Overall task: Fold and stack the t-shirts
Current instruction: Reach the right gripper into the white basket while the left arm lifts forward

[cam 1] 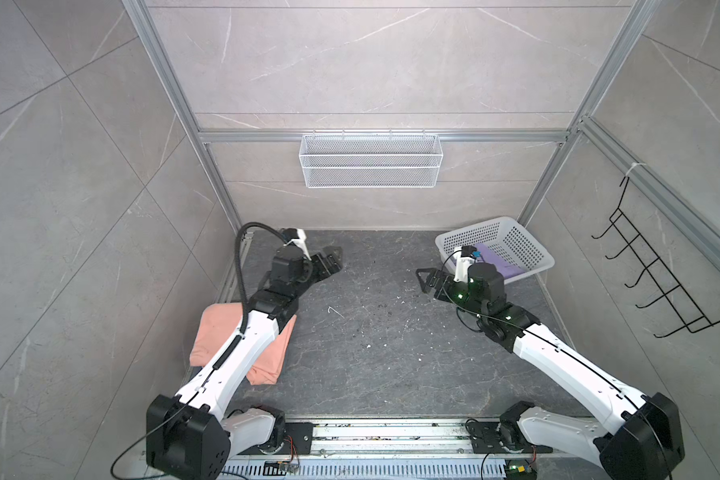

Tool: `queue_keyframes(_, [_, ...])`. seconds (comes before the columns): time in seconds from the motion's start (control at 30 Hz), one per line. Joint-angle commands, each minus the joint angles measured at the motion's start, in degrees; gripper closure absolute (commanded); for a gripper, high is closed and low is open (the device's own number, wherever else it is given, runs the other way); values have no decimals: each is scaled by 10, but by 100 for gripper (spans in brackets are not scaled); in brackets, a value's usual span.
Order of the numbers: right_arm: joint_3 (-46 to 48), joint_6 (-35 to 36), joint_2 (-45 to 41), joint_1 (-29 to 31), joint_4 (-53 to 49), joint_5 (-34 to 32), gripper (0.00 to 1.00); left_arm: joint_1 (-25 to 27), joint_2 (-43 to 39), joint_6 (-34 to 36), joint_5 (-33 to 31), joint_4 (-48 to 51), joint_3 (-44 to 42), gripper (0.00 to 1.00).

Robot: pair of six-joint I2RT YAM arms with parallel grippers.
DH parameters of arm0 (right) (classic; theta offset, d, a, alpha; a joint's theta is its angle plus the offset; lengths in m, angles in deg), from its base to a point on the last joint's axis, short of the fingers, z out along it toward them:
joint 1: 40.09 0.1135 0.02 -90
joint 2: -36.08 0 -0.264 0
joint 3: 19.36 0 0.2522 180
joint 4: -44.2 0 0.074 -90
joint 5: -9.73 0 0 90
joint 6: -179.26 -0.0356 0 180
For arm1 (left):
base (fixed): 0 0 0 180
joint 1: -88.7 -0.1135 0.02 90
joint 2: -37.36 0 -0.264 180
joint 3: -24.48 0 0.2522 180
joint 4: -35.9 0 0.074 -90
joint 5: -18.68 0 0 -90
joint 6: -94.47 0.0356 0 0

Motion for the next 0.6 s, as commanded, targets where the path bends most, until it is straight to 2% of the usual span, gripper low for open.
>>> queue_keyframes(0.0, [-49, -53, 12, 52, -65, -55, 0, 67, 18, -44, -45, 15, 39, 0])
queue_keyframes(0.1, [-84, -22, 14, 77, -118, -93, 0, 106, 25, -23, -81, 27, 60, 0])
queue_keyframes(0.17, [-84, -6, -4, 77, -108, -95, 0, 126, 23, -16, -88, -10, 52, 0])
queue_keyframes(0.2, [-84, -5, -11, 76, -98, -104, 0, 134, 23, -8, -72, -57, 38, 0])
queue_keyframes(0.27, [-113, -31, -14, 76, -147, -144, 0, 131, 34, -24, -12, -159, 14, 0])
queue_keyframes(0.33, [-148, -66, -8, 71, -236, -203, 0, 129, 44, -41, -2, -128, 41, 0])
queue_keyframes(0.4, [-149, -51, -4, 39, -228, -189, 0, 129, 52, -43, 13, -91, 69, 0])
queue_keyframes(0.43, [-144, -37, -1, 18, -206, -172, 0, 129, 55, -43, 31, -104, 69, 0])
queue_keyframes(0.5, [-153, -16, 15, -15, -202, -197, 1, 130, 62, -43, 60, -152, 62, 0])
queue_keyframes(0.57, [-169, 32, 40, -49, -204, -218, 1, 130, 73, -40, 45, -97, 95, 0])
